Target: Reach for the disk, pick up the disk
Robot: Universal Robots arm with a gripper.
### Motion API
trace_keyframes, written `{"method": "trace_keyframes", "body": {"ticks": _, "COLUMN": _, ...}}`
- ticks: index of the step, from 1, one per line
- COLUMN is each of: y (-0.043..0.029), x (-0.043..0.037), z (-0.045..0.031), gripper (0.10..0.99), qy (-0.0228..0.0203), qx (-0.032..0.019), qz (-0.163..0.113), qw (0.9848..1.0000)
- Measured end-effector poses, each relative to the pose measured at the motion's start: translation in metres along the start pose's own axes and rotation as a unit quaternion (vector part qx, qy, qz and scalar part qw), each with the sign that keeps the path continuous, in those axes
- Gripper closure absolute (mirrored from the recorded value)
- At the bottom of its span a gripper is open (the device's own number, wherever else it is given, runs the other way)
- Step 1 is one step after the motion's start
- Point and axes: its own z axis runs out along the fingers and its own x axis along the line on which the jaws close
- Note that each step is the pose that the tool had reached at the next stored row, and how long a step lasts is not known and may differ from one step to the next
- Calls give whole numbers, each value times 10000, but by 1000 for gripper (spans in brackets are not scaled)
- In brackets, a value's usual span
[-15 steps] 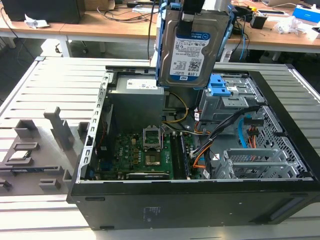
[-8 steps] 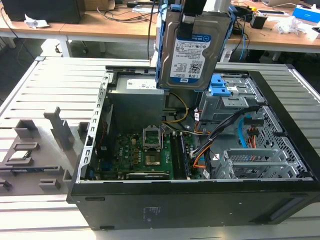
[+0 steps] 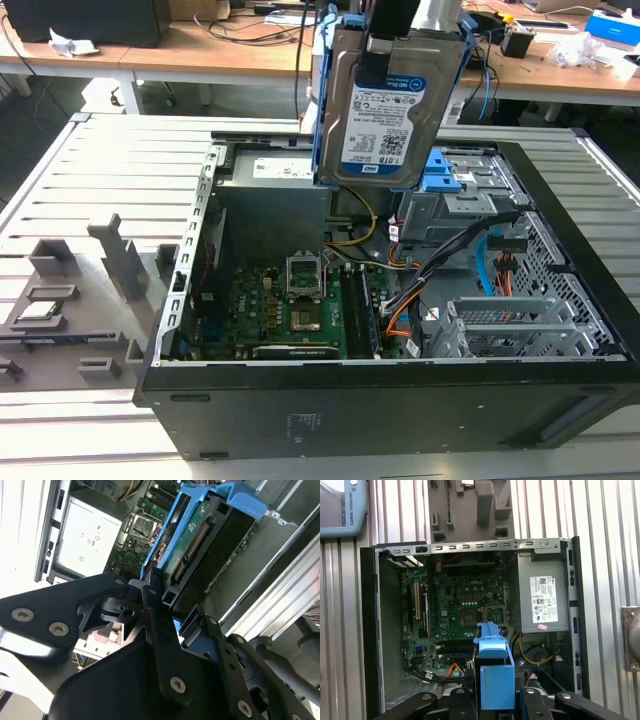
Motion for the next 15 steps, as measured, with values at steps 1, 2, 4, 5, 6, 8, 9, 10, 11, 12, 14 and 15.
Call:
{"method": "trace_keyframes", "body": {"ticks": 1, "y": -1, "x": 18, "z": 0, "gripper": 718, "qy": 0, "qx": 0, "qz": 0, "qw": 10000}}
{"method": "trace_keyframes", "body": {"ticks": 2, "y": -3, "x": 40, "z": 0, "gripper": 718, "qy": 0, "qx": 0, "qz": 0, "qw": 10000}}
{"method": "trace_keyframes", "body": {"ticks": 4, "y": -8, "x": 115, "z": 1, "gripper": 718, "qy": 0, "qx": 0, "qz": 0, "qw": 10000}}
{"method": "trace_keyframes", "body": {"ticks": 5, "y": -10, "x": 149, "z": 2, "gripper": 718, "qy": 0, "qx": 0, "qz": 0, "qw": 10000}}
{"method": "trace_keyframes", "body": {"ticks": 6, "y": -13, "x": 196, "z": 2, "gripper": 718, "qy": 0, "qx": 0, "qz": 0, "qw": 10000}}
{"method": "trace_keyframes", "body": {"ticks": 8, "y": -16, "x": 248, "z": 3, "gripper": 718, "qy": -1, "qx": 0, "qz": 0, "qw": 10000}}
{"method": "trace_keyframes", "body": {"ticks": 9, "y": -18, "x": 279, "z": 3, "gripper": 718, "qy": 0, "qx": 0, "qz": 1, "qw": 10000}}
{"method": "trace_keyframes", "body": {"ticks": 10, "y": -21, "x": 310, "z": 3, "gripper": 718, "qy": 0, "qx": 0, "qz": 0, "qw": 10000}}
{"method": "trace_keyframes", "body": {"ticks": 11, "y": -22, "x": 330, "z": 3, "gripper": 718, "qy": 0, "qx": 0, "qz": 0, "qw": 10000}}
{"method": "trace_keyframes", "body": {"ticks": 12, "y": -23, "x": 346, "z": 4, "gripper": 718, "qy": 0, "qx": 0, "qz": 0, "qw": 10000}}
{"method": "trace_keyframes", "body": {"ticks": 14, "y": -27, "x": 401, "z": 4, "gripper": 718, "qy": 0, "qx": 0, "qz": 0, "qw": 10000}}
{"method": "trace_keyframes", "body": {"ticks": 15, "y": -28, "x": 417, "z": 4, "gripper": 718, "qy": 0, "qx": 0, "qz": 0, "qw": 10000}}
